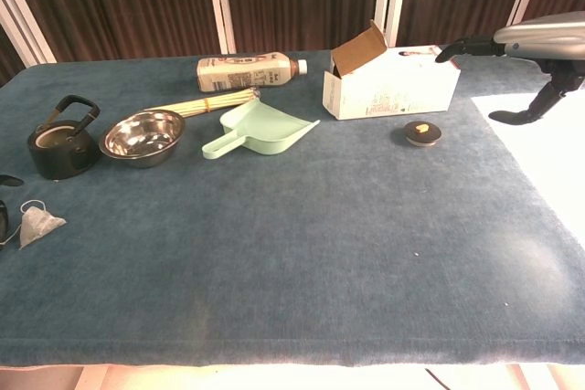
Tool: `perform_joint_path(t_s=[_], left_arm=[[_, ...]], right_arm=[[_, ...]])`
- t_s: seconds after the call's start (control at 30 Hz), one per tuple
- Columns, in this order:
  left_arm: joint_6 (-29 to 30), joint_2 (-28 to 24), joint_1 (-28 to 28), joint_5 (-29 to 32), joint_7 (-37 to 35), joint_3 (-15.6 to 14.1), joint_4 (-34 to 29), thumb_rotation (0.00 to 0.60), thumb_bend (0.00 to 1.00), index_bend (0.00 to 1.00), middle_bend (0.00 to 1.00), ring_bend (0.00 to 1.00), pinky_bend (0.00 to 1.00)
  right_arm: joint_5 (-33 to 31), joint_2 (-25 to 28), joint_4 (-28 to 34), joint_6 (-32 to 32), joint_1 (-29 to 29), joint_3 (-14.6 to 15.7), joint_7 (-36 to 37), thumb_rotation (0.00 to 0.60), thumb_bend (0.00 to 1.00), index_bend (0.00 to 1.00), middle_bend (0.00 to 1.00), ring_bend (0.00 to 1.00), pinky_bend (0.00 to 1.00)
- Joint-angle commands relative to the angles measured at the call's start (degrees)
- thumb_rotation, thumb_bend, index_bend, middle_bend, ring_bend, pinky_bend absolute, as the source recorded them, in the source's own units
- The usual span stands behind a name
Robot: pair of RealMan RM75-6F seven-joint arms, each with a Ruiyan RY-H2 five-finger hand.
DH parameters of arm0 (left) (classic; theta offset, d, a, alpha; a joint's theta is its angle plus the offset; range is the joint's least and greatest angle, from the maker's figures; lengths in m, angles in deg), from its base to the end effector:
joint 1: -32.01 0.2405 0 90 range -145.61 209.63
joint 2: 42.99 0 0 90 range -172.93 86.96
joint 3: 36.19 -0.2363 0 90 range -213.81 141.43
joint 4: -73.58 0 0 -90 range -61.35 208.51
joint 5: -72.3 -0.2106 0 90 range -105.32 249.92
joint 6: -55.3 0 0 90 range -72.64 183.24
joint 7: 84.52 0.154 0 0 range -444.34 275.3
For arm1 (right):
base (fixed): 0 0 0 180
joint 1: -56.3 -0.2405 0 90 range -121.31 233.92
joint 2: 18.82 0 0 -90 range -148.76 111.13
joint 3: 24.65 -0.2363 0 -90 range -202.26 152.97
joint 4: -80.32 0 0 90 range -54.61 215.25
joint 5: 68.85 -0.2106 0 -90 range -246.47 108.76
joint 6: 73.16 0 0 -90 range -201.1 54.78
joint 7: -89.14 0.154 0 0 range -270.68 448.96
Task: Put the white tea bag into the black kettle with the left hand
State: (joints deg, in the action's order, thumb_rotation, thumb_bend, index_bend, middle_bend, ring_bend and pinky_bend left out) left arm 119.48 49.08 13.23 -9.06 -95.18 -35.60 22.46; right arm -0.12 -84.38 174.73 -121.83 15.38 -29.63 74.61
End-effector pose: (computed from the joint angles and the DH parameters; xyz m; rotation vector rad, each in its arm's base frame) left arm -0.3521 0.2667 0.0236 -1.5826 -1.0410 -0.7187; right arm -0.1817 -0.3357 0.0688 1.9641 -0.8421 0.7000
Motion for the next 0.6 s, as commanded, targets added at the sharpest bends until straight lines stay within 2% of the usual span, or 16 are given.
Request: perform_joint_path(t_s=[0.03,0.4,0.6], left_arm=[[0.18,0.02,0.09,-0.1,0.01,0.02,0.05,0.6,0.43,0.66,0.1,0.0,0.1],[1.77,-0.15,0.59,-0.31,0.83,0.57,0.38,0.6,0.52,0.69,0.12,0.0,0.1],[7.38,-2.02,1.39,-1.97,0.07,1.45,-1.52,0.6,0.52,0.69,0.13,0.0,0.1]], right_arm=[[0.03,-0.01,-0.06,0.03,0.02,0.03,-0.03,0.6,0.36,0.0,0.0,0.0,0.0],[-0.16,0.13,0.1,0.39,-0.01,0.07,-0.26,0.6,0.36,0.0,0.0,0.0,0.0],[-0.29,0.11,0.15,0.43,-0.04,-0.04,-0.23,0.6,0.36,0.0,0.0,0.0,0.0]])
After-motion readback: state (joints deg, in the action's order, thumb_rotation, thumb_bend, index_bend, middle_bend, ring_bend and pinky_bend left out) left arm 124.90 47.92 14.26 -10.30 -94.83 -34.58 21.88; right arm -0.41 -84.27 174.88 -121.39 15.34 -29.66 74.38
